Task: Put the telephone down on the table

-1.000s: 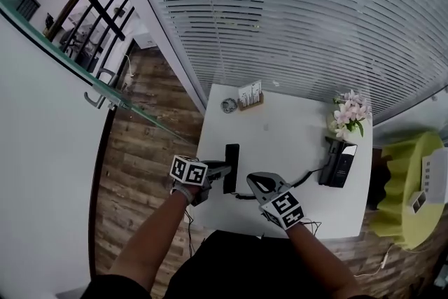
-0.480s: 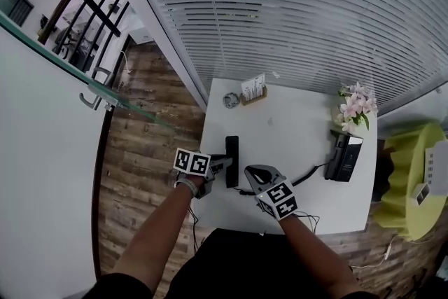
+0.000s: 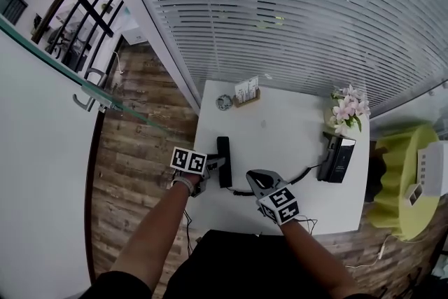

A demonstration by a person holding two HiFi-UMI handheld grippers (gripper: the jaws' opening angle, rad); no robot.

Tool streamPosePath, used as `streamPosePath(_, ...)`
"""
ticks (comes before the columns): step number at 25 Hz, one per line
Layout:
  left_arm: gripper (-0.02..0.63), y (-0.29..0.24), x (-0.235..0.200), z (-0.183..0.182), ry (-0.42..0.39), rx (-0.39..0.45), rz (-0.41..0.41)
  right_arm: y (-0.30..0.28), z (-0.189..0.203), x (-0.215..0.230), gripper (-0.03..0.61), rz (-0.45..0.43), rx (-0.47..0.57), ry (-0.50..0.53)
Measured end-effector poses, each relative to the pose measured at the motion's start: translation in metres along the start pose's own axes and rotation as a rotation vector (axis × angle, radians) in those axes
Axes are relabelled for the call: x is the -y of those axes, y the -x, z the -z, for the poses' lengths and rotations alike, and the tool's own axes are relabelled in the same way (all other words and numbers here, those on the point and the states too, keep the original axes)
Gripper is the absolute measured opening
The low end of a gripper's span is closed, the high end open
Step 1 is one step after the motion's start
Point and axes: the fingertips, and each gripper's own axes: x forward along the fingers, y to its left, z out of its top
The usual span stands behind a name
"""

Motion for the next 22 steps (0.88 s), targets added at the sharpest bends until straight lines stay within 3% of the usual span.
streamPosePath(9, 0.132, 0.004, -0.012, 0.006, 0.012, -0.031, -0.087, 0.014, 0.012, 0.002, 0.023, 0.014, -0.007, -0.008)
streamPosePath(16, 0.15, 0.005, -0.015, 0.005, -0.051, -0.056, -0.213, 0.026, 0.012, 0.004, 0.023, 0.034, 0.007, 0.005)
streamPosePath(22, 0.15, 0.016, -0.009, 0.008, -0.089, -0.031, -0.297, 0.052, 0.015, 0.014, 0.023, 0.076, 0.038, -0.008)
